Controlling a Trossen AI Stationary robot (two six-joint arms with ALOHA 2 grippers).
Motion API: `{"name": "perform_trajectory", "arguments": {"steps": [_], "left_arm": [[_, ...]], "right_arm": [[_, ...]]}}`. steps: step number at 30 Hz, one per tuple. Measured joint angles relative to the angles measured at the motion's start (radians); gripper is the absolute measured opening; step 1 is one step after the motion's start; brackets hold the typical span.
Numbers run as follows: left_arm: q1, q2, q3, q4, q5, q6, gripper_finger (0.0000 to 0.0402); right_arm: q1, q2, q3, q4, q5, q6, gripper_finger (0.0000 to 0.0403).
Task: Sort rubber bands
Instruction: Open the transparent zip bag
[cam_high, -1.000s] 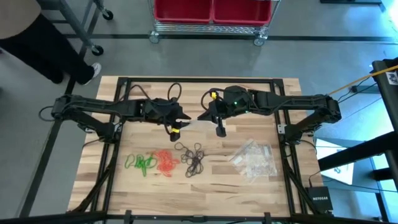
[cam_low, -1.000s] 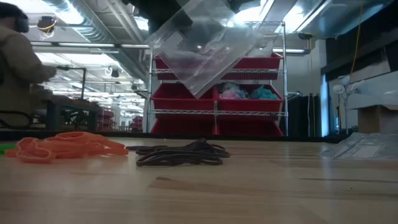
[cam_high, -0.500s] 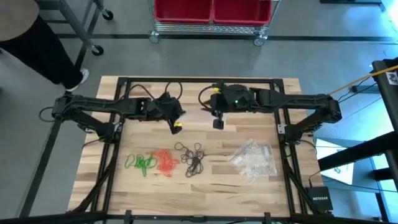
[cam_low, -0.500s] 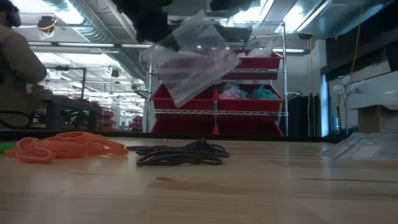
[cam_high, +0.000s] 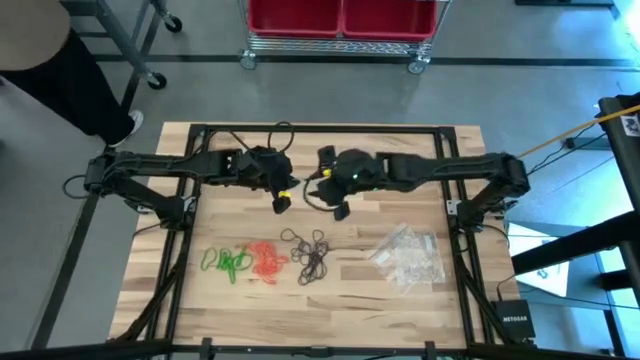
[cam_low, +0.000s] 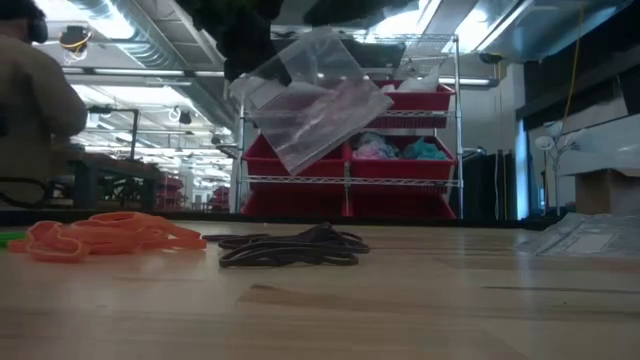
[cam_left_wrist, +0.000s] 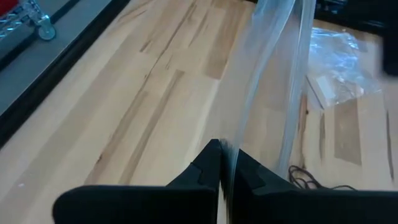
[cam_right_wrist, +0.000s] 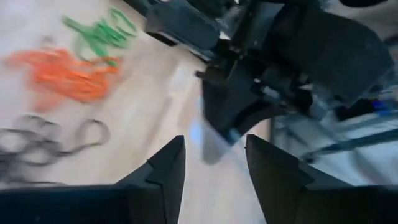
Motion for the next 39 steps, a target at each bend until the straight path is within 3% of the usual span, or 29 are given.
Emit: {"name": "perform_trajectory", "arguments": {"steps": [4, 18, 29, 33, 39], "left_arm": [[0.000, 0.000, 0.000, -0.004, 0.000, -0.003, 0.0000], [-0.006, 0.001, 0.000, -0.007, 0.004, 0.005, 0.0000], [-0.010, 0.001, 0.000, -0.002, -0.008, 0.011, 0.0000], [-0.010, 0.001, 0.000, -0.001, -0.015, 0.012, 0.0000], [-0.009, 0.001, 0.000, 0.010, -0.047, 0.012, 0.0000]], "right_arm": [[0.030, 0.045, 0.014, 0.033, 0.102, -0.072, 0.0159], [0.028, 0.187, 0.139, -0.096, 0.216, -0.095, 0.0158], [0.028, 0.187, 0.145, -0.222, 0.207, -0.050, 0.0153], [0.028, 0.188, 0.142, -0.220, 0.187, -0.011, 0.0114], [0.020, 0.202, 0.142, -0.230, 0.162, 0.084, 0.0016]]}}
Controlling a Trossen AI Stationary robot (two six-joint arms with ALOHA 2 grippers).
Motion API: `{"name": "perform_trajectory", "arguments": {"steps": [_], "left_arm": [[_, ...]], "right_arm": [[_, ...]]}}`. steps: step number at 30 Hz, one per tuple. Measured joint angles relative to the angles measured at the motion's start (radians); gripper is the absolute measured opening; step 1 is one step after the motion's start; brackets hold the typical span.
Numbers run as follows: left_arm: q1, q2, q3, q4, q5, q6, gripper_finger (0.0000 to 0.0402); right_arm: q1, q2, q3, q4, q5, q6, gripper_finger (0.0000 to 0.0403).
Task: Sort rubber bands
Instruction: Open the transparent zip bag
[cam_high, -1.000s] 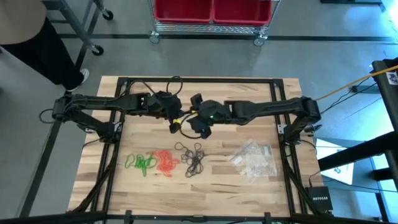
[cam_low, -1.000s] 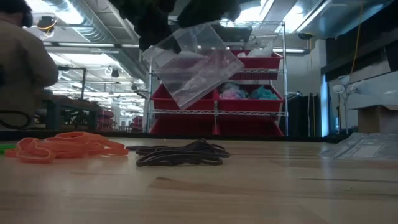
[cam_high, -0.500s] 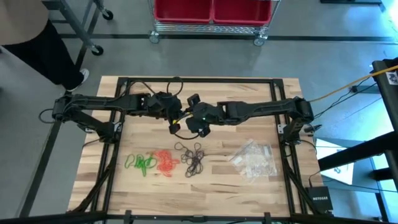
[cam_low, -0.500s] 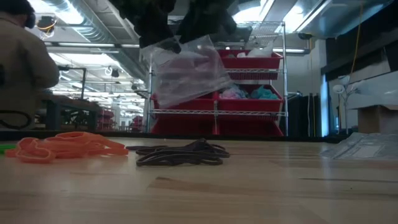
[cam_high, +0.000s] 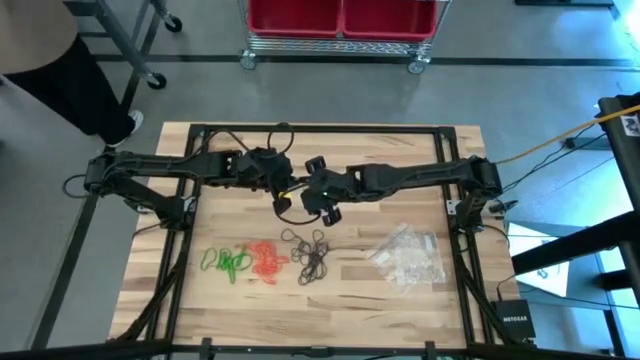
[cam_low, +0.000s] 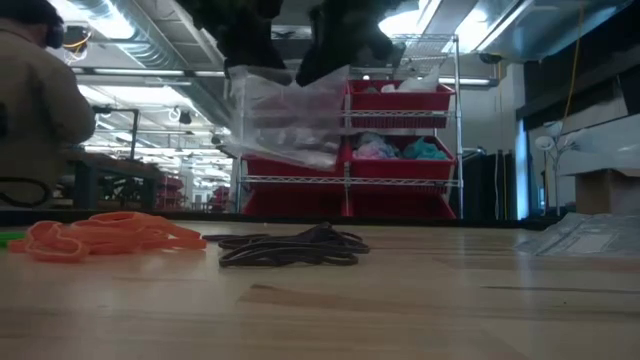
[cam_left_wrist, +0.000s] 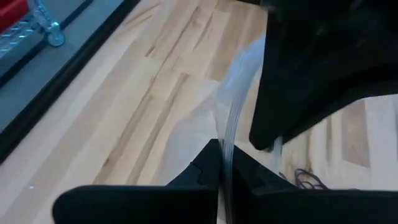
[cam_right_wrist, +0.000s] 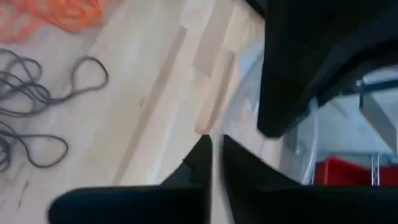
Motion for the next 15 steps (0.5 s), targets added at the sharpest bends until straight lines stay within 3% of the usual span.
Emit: {"name": "perform_trajectory", "arguments": {"steps": [9, 15], "left_arm": [[0.000, 0.000, 0.000, 0.082, -0.287, 0.080, 0.0000], [-0.001, 0.001, 0.000, 0.151, -0.320, 0.147, 0.0000]], "right_arm": [[0.001, 0.015, 0.000, 0.017, -0.111, 0.140, 0.0002], [0.000, 0.015, 0.000, 0.023, -0.164, 0.198, 0.0001]]}}
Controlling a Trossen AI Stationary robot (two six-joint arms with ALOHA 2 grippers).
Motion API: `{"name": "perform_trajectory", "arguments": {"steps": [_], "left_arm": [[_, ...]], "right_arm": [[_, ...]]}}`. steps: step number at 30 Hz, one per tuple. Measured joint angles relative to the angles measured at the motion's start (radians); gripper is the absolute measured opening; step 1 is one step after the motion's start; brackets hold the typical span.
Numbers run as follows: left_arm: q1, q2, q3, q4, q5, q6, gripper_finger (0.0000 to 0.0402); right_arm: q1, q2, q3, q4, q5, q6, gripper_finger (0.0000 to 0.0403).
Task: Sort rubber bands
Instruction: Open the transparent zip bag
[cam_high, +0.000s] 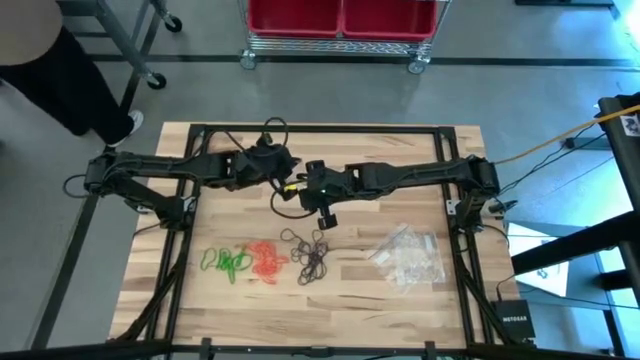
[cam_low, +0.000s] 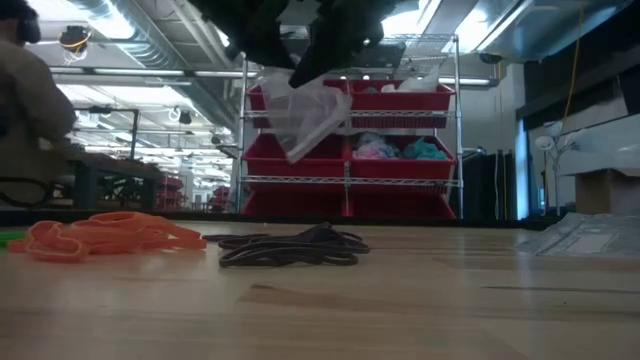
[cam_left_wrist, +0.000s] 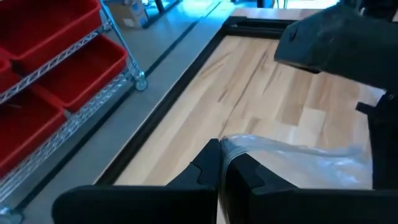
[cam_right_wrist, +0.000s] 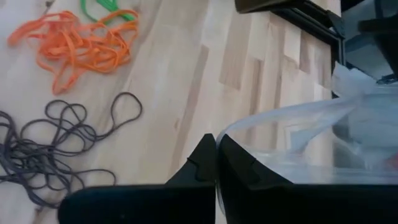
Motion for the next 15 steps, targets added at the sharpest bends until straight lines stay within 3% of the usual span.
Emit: {"name": "perform_trajectory", "arguments": {"steps": [7, 11, 15], "left_arm": [[-0.033, 0.000, 0.000, -0.032, 0.033, 0.002, 0.0000], [-0.045, 0.000, 0.000, -0.039, -0.024, -0.023, 0.0000], [-0.046, 0.000, 0.000, -0.041, -0.033, -0.026, 0.0000]], "right_arm": [[0.002, 0.001, 0.006, -0.003, 0.022, 0.017, 0.0001], [0.002, 0.007, 0.009, 0.008, -0.090, 0.061, 0.0000], [0.005, 0.013, 0.010, 0.001, -0.101, 0.091, 0.0000]]}}
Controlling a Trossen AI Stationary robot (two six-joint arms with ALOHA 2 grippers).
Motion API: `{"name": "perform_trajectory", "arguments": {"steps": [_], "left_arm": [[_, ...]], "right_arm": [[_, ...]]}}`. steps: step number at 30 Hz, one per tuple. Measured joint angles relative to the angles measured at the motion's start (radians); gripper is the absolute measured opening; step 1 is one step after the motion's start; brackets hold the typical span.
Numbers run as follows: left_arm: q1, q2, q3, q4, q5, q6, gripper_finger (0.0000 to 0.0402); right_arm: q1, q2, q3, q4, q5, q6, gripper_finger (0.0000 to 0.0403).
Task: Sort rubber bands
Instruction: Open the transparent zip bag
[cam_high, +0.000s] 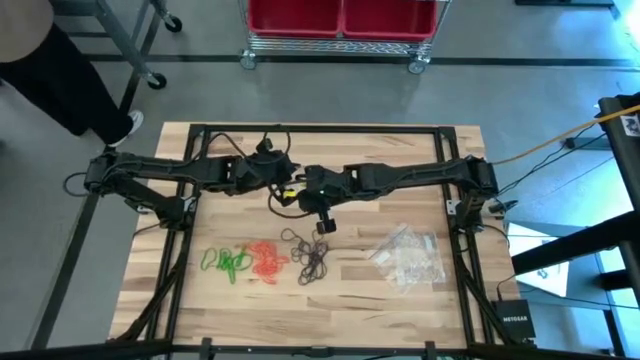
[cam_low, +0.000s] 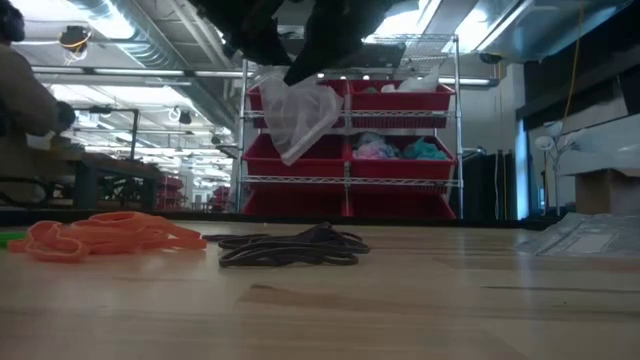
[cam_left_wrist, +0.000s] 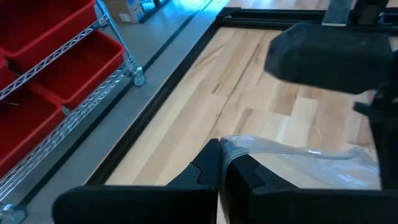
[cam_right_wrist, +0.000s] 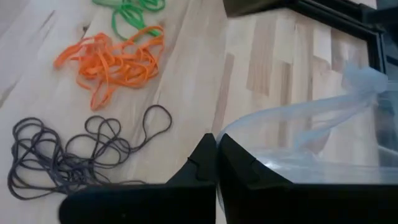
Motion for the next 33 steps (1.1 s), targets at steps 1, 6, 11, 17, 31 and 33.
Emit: {"name": "perform_trajectory", "arguments": {"steps": [1, 6, 11, 17, 31, 33], "left_arm": [[0.000, 0.000, 0.000, -0.001, -0.002, -0.001, 0.0000], [0.000, 0.003, 0.000, -0.017, 0.018, -0.001, 0.0000], [-0.006, 0.003, 0.000, -0.054, 0.032, -0.001, 0.0000], [-0.013, 0.004, 0.000, -0.062, 0.035, -0.039, 0.0000], [-0.013, 0.039, 0.001, -0.067, 0.038, -0.143, 0.0000], [-0.013, 0.050, 0.001, -0.065, 0.051, -0.149, 0.0000]], "right_arm": [[0.001, 0.000, 0.000, 0.002, 0.000, 0.001, 0.0000], [0.001, 0.000, 0.000, -0.014, -0.008, 0.015, 0.0000], [-0.013, -0.007, 0.000, -0.011, -0.085, 0.092, 0.0000], [-0.008, -0.025, 0.007, -0.069, 0.030, 0.147, 0.0004], [-0.010, -0.093, 0.212, -0.081, 0.232, 0.074, 0.0096], [-0.010, -0.089, 0.205, -0.054, 0.240, 0.034, 0.0098]]}}
